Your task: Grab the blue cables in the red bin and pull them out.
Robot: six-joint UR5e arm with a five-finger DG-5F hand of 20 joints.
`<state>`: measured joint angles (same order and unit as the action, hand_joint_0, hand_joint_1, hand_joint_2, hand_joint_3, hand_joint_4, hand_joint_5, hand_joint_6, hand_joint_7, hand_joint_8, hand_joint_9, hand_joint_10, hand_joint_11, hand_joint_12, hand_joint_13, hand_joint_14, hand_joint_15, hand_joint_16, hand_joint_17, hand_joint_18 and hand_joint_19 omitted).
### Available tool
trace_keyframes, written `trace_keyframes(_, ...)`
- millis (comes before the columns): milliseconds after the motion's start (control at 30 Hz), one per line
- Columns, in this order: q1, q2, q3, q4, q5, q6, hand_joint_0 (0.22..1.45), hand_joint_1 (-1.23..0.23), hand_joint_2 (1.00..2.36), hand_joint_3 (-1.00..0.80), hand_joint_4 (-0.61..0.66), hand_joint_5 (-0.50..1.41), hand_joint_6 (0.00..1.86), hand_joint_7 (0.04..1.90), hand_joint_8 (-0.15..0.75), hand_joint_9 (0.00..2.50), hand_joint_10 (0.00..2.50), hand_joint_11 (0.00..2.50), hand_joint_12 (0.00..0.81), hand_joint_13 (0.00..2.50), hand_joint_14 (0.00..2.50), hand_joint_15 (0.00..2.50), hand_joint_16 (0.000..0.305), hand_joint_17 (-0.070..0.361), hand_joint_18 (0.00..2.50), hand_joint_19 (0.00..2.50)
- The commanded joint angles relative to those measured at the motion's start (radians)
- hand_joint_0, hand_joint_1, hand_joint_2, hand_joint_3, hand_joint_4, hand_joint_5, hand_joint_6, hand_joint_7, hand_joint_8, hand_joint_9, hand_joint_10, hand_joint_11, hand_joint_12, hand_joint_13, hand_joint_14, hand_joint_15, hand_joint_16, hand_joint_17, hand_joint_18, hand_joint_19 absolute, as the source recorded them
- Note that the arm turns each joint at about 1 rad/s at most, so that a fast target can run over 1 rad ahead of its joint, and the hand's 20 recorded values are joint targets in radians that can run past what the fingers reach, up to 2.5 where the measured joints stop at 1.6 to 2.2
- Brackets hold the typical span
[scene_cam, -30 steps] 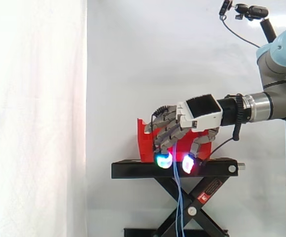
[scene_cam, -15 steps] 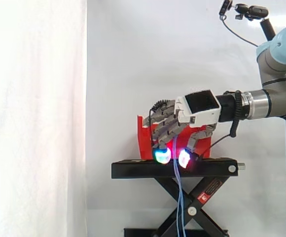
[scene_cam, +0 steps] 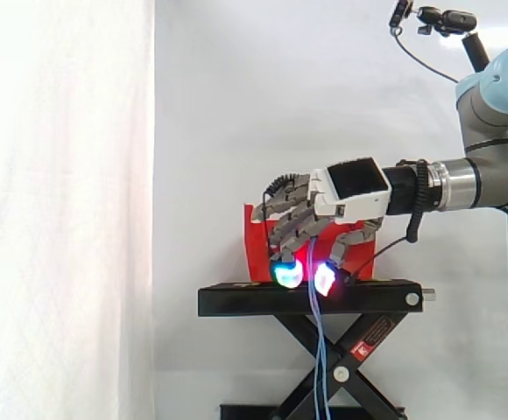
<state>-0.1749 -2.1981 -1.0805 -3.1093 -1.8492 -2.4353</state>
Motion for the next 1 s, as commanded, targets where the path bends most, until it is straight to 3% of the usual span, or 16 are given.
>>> trace_keyframes(0,0.0,0.0,-0.009,-0.014,-0.001,-0.001,0.8,-1.06,1.0,-1.0,0.21,0.91,0.01,0.79,0.264,0.8,0.01,0.38,0.36,0.5,0.01,0.25,0.052,0.117,0.49,0.44)
trace_keyframes(200,0.0,0.0,-0.044,0.001,-0.001,-0.001,0.8,-1.06,1.0,-1.0,0.21,0.91,0.01,0.8,0.267,0.8,0.01,0.38,0.36,0.5,0.01,0.25,0.052,0.117,0.49,0.44)
trace_keyframes(967,0.002,0.0,-0.042,0.06,-0.007,-0.003,0.8,-1.05,1.0,-1.0,0.22,0.88,0.01,0.76,0.265,0.8,0.01,0.38,0.362,0.5,0.01,0.25,0.052,0.117,0.49,0.45)
